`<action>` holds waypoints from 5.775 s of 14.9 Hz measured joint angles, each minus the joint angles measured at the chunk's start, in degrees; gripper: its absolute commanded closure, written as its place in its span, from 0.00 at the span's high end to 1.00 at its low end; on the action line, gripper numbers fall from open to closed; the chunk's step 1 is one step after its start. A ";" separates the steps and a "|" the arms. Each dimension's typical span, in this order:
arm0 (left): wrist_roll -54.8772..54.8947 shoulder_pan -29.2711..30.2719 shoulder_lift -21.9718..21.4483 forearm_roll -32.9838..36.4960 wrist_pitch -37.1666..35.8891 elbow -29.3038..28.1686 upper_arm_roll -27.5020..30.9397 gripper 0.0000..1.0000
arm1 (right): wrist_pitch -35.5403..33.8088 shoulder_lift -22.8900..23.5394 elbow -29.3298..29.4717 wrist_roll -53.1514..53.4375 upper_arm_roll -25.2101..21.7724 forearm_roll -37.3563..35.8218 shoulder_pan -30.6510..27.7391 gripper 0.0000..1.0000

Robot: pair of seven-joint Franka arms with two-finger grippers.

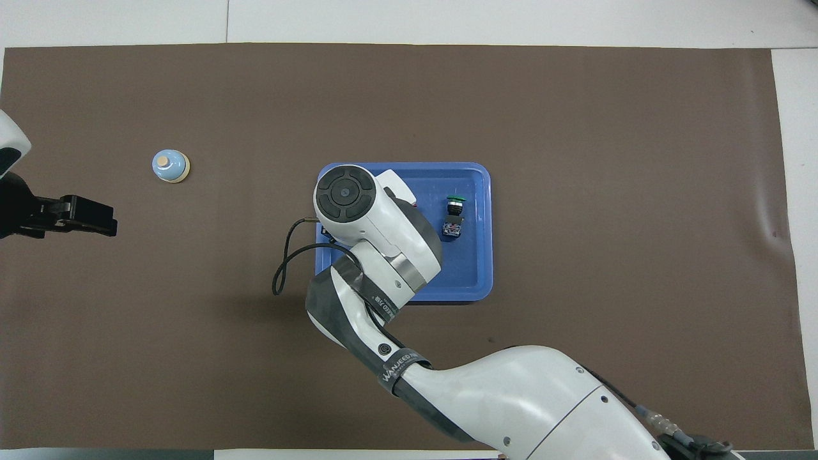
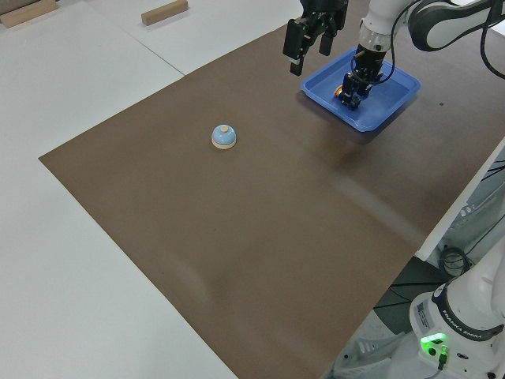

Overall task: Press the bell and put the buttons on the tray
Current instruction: 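Carry the yellow button into the tray beside the red one, then release the yellow button and withdraw the right gripper to rest, then move the left gripper over the bell and lower it, then press the bell with the left gripper, then lift away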

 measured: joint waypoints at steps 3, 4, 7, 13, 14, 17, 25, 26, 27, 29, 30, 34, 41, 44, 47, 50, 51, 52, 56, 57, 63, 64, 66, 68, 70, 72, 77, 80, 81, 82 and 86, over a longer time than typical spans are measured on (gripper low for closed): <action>0.00 0.00 0.00 0.00 0.00 0.00 0.00 1.00 | -4.21 -4.17 1.13 0.29 -0.78 0.00 -3.59 1.00; 0.00 0.00 0.00 0.00 0.00 0.00 0.00 1.00 | -5.30 -6.04 1.28 0.28 -0.86 -0.03 -5.88 1.00; 0.00 0.00 0.00 0.00 0.00 0.00 0.00 1.00 | -10.19 -11.89 1.44 -6.01 -0.86 -0.05 -14.79 1.00; 0.00 0.00 0.00 0.00 0.00 0.00 0.00 1.00 | -20.27 -18.46 1.38 -29.18 -0.83 0.00 -28.16 1.00; 0.00 0.00 0.00 0.00 0.00 0.00 0.00 1.00 | -21.49 -19.18 1.38 -31.83 -0.83 0.00 -29.41 1.00; 0.00 0.00 0.00 0.00 0.00 0.00 0.00 1.00 | -24.94 -21.49 1.36 -38.48 -0.81 -0.01 -33.06 1.00; 0.00 0.00 0.00 0.00 0.00 0.00 0.00 1.00 | -32.13 -34.10 -6.54 -47.32 -0.83 0.01 -36.90 1.00; -0.04 0.00 0.00 0.00 0.00 0.00 0.00 1.00 | -32.40 -35.63 -8.10 -47.86 -0.93 0.01 -37.12 1.00; -0.09 0.00 0.00 0.00 0.00 0.00 -0.01 1.00 | -32.38 -36.68 -9.33 -48.51 -1.17 0.01 -37.24 1.00; -0.13 -0.04 0.00 0.00 0.05 0.00 -0.07 1.00 | -32.02 -37.24 -10.35 -49.09 -1.57 0.01 -37.25 1.00; -0.15 -0.04 0.00 0.00 0.11 0.01 -0.09 1.00 | -31.27 -37.21 -10.68 -49.14 -1.66 0.01 -37.27 1.00; -0.63 -0.16 0.02 0.00 4.20 -0.20 -0.62 0.00 | -29.31 -37.13 -11.75 -49.15 -1.83 0.01 -37.51 1.00; -2.81 -0.22 11.82 0.01 23.21 -1.33 -0.88 0.00 | -30.04 -38.61 -11.87 -49.19 -2.64 0.01 -37.73 1.00; -2.82 -0.17 20.53 0.35 27.79 1.07 -0.63 0.00 | -30.05 -38.64 -12.02 -49.19 -2.68 0.01 -37.72 1.00; -2.82 -0.09 25.75 1.56 27.98 4.96 -0.20 0.00 | -30.05 -38.64 -12.04 -49.19 -2.97 0.01 -37.78 1.00; -2.82 0.18 28.98 1.74 28.71 6.30 0.14 0.00 | -30.05 -38.64 -12.04 -49.19 -3.09 0.01 -37.86 1.00; -2.82 0.34 29.56 1.91 28.97 6.31 0.21 0.00 | -30.05 -38.64 -12.04 -49.19 -3.10 0.01 -37.89 1.00; -2.82 0.58 30.02 2.27 29.17 6.32 0.23 0.00 | -30.05 -38.64 -12.04 -49.19 -3.10 0.01 -37.90 1.00; -2.81 1.85 31.22 3.06 30.17 6.32 0.36 0.00 | -30.05 -38.64 -12.04 -49.19 -3.10 0.01 -37.90 1.00; -2.81 1.96 31.24 3.07 30.23 6.32 0.35 0.00 | -30.05 -38.64 -12.04 -49.19 -3.10 0.01 -37.90 1.00; -2.81 2.43 31.59 3.11 31.84 5.92 0.40 0.00 | -30.05 -38.64 -12.04 -49.19 -3.10 0.01 -37.90 1.00; -2.81 2.51 31.76 3.12 32.55 5.60 0.42 0.00 | -30.05 -38.64 -12.04 -49.19 -3.10 0.01 -37.90 1.00; -2.80 2.93 32.02 3.13 34.84 4.36 0.39 0.00 | -30.05 -38.64 -12.04 -49.19 -3.10 0.01 -37.90 1.00; -2.79 2.98 31.46 3.14 36.57 3.19 0.26 0.00 | -30.05 -38.64 -12.04 -49.19 -3.10 0.01 -37.90 1.00; -2.79 2.99 30.85 3.14 37.69 2.09 0.28 0.00 | -30.05 -38.64 -12.04 -49.19 -3.10 0.01 -37.90 1.00; -2.77 2.98 30.76 3.18 37.82 1.96 0.27 0.00 | -30.05 -38.64 -12.04 -49.19 -3.10 0.01 -37.90 1.00; -2.77 2.95 28.78 3.23 34.47 2.88 0.07 0.00 | -30.05 -38.64 -12.04 -49.19 -3.10 0.01 -37.90 1.00; -2.77 2.84 22.76 3.23 27.91 3.64 -0.43 0.19 | -30.05 -38.64 -12.04 -49.19 -3.10 0.01 -37.90 1.00; -2.77 2.83 20.28 3.23 25.61 3.71 -0.57 0.42 | -30.05 -38.64 -12.04 -49.19 -3.10 0.01 -37.90 1.00; -2.77 2.78 17.63 3.23 23.38 3.73 -0.72 0.69 | -30.05 -38.64 -12.04 -49.19 -3.10 0.01 -37.90 1.00; -2.78 1.54 8.41 3.22 14.19 3.58 -0.84 1.00 | -30.05 -38.64 -12.04 -49.19 -3.10 0.01 -37.91 1.00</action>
